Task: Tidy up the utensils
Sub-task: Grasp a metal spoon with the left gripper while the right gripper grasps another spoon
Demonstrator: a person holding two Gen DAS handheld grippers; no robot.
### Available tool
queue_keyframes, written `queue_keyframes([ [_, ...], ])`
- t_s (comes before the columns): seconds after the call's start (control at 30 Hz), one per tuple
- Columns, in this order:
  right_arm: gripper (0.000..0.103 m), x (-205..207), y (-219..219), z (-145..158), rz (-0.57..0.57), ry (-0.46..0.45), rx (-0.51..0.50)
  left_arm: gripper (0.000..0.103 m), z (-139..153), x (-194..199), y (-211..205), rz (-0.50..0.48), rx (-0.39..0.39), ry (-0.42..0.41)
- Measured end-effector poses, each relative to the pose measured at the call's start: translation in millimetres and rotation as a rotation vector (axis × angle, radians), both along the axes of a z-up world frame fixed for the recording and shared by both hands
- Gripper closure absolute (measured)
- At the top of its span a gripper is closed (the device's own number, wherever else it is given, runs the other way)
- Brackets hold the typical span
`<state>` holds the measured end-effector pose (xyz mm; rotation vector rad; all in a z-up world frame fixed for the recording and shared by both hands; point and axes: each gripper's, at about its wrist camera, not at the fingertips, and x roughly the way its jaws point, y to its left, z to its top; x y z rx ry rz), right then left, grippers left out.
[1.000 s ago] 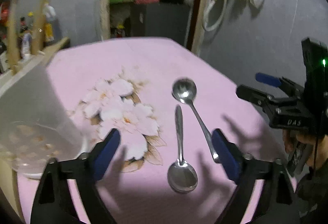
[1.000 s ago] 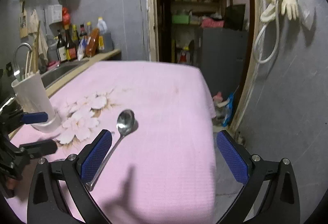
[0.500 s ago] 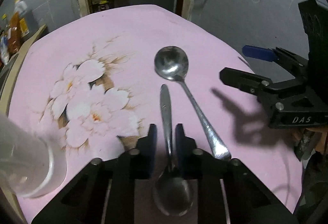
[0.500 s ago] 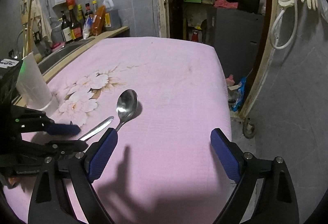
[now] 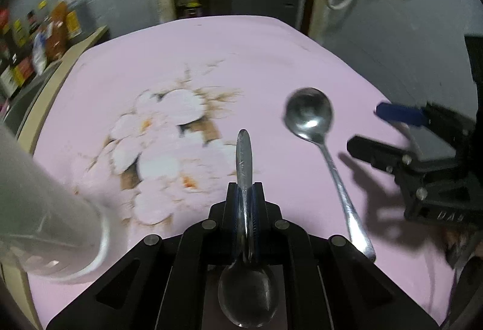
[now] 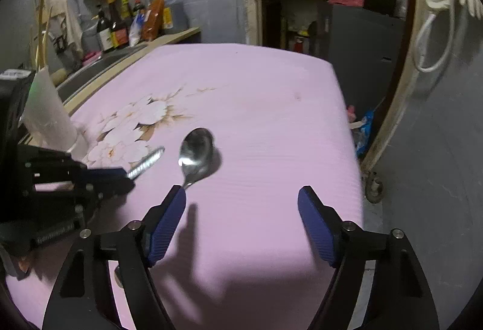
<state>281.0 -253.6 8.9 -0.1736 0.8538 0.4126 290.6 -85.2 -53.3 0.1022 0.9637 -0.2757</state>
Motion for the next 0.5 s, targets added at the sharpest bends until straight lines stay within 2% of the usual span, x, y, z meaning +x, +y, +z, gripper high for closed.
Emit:
queue_keyframes([
  [0.17, 0.034, 9, 17, -6, 0.046, 0.027, -0.008, 0.097, 8, -6, 9, 0.06, -0.003, -0.016],
  [0.27, 0.04, 15, 27, -8, 0.065, 0.038, -0.015, 0.097, 11, -11, 11, 0.086, -0.01, -0.013],
  [0.43, 0.061, 29, 33, -10, 0.084, 0.065, 0.014, 0.096, 16, -7, 13, 0.086, -0.044, 0.027],
  [0.5, 0.063, 33, 31, -11, 0.078, 0.084, 0.045, 0.096, 17, -5, 14, 0.075, -0.048, 0.041],
])
